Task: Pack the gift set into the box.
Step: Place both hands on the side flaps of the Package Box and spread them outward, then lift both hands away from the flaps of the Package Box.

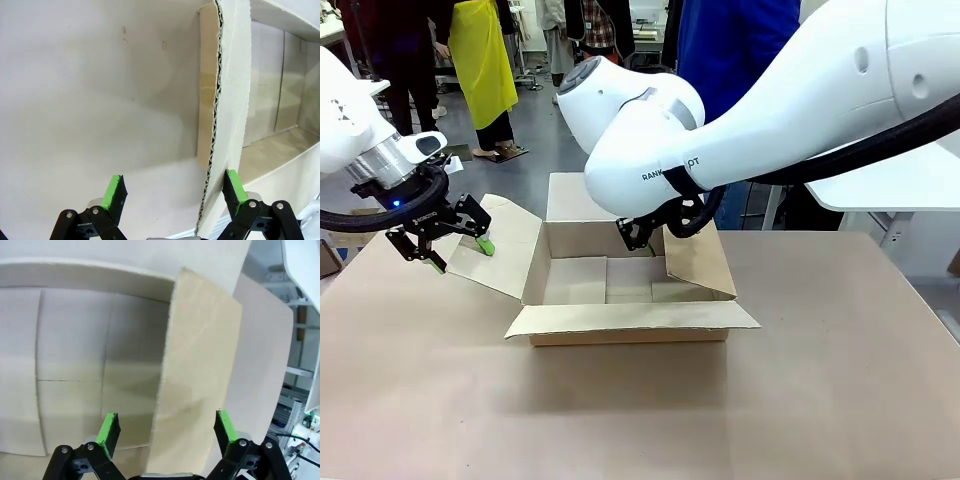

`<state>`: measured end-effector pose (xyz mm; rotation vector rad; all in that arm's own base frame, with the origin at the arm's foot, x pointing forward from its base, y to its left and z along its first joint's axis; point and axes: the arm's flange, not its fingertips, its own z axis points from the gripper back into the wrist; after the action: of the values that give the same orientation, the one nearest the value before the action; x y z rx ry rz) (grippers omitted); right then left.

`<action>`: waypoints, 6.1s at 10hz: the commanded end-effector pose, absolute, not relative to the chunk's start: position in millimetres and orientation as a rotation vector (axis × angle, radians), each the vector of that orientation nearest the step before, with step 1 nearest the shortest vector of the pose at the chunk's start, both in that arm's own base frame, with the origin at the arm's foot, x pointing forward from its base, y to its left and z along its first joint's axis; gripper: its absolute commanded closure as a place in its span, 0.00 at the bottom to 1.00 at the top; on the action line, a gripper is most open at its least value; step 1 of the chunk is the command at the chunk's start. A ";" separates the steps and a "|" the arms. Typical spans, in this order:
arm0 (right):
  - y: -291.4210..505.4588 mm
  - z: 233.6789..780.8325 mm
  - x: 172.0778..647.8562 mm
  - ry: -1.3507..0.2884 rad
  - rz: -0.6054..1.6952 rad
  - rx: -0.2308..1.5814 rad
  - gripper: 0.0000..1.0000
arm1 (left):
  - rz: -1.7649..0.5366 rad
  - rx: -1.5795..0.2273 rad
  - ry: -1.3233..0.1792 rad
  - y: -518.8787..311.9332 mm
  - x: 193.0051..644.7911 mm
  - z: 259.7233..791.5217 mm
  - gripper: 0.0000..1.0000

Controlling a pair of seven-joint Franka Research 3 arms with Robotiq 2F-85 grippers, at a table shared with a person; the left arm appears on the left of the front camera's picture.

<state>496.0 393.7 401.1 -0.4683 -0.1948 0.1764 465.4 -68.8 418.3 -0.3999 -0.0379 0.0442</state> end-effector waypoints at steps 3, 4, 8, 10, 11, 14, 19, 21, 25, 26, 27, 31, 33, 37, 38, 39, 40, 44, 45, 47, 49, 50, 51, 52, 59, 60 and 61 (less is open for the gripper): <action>366.6 432.7 489.3 -0.264 0.088 -0.532 0.00 | 0.053 -0.387 -0.039 -68.6 465.0 419.0 0.00; 354.0 444.2 487.3 -0.273 0.066 -0.526 0.00 | 0.053 -0.387 -0.039 -68.6 465.0 419.0 0.00; 281.7 471.0 473.7 -0.229 -0.003 -0.374 0.00 | 0.053 -0.387 -0.039 -68.6 465.0 419.0 0.00; 238.3 473.6 468.9 -0.198 -0.061 -0.279 0.00 | 0.053 -0.387 -0.039 -68.6 465.0 419.0 0.00; 215.2 473.1 465.2 -0.196 -0.088 -0.207 0.00 | 0.053 -0.387 -0.039 -68.6 465.0 419.0 0.00; 161.5 447.2 457.3 -0.191 -0.115 -0.020 0.00 | 0.053 -0.387 -0.039 -68.6 465.0 419.0 0.00; 173.3 461.3 468.2 -0.194 -0.149 -0.108 0.00 | 0.053 -0.387 -0.039 -68.6 465.0 419.0 0.00; 173.3 461.3 468.2 -0.194 -0.149 -0.108 0.00 | 0.053 -0.387 -0.039 -68.6 465.0 419.0 0.00; 173.3 461.3 468.2 -0.194 -0.149 -0.108 0.00 | 0.053 -0.387 -0.039 -68.6 465.0 419.0 0.00; 173.3 461.3 468.2 -0.194 -0.149 -0.108 0.00 | 0.053 -0.387 -0.039 -68.6 465.0 419.0 0.00; 173.3 461.3 468.2 -0.194 -0.149 -0.108 0.00 | 0.053 -0.387 -0.039 -68.6 465.0 419.0 0.00; 173.3 461.3 468.2 -0.194 -0.149 -0.108 0.00 | 0.053 -0.387 -0.039 -68.6 465.0 419.0 0.00; 173.3 461.3 468.2 -0.194 -0.149 -0.108 0.00 | 0.053 -0.387 -0.039 -68.6 465.0 419.0 0.00; 173.3 461.3 468.2 -0.194 -0.149 -0.108 0.00 | 0.053 -0.387 -0.039 -68.6 465.0 419.0 0.00; 173.3 461.3 468.2 -0.194 -0.149 -0.108 0.00 | 0.053 -0.387 -0.039 -68.6 465.0 419.0 0.00; 173.3 461.3 468.2 -0.194 -0.149 -0.108 0.00 | 0.053 -0.387 -0.039 -68.6 465.0 419.0 0.00; 173.3 461.3 468.2 -0.194 -0.149 -0.108 0.00 | 0.053 -0.387 -0.039 -68.6 465.0 419.0 0.00; 173.3 461.3 468.2 -0.194 -0.149 -0.108 0.00 | 0.053 -0.387 -0.039 -68.6 465.0 419.0 0.00; 173.3 461.3 468.2 -0.194 -0.149 -0.108 0.00 | 0.053 -0.387 -0.039 -68.6 465.0 419.0 0.00; 173.3 461.3 468.2 -0.194 -0.149 -0.108 0.00 | 0.053 -0.387 -0.039 -68.6 465.0 419.0 0.00; 173.3 461.3 468.2 -0.194 -0.149 -0.108 0.00 | 0.053 -0.387 -0.039 -68.6 465.0 419.0 0.00; 173.3 461.3 468.2 -0.194 -0.149 -0.108 0.00 | 0.053 -0.387 -0.039 -68.6 465.0 419.0 0.00; 173.3 461.3 468.2 -0.194 -0.149 -0.108 0.00 | 0.053 -0.387 -0.039 -68.6 465.0 419.0 0.00; 173.3 461.3 468.2 -0.194 -0.149 -0.108 0.00 | 0.053 -0.387 -0.039 -68.6 465.0 419.0 0.00; 173.3 461.3 468.2 -0.194 -0.149 -0.108 0.00 | 0.053 -0.387 -0.039 -68.6 465.0 419.0 0.00; 173.3 461.3 468.2 -0.194 -0.149 -0.108 0.00 | 0.053 -0.387 -0.039 -68.6 465.0 419.0 0.00; 173.3 461.3 468.2 -0.194 -0.149 -0.108 0.00 | 0.053 -0.387 -0.039 -68.6 465.0 419.0 0.00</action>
<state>465.6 172.5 459.5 -0.0859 -0.1852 -0.1429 465.4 -68.6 418.5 -0.3998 -0.0384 0.0446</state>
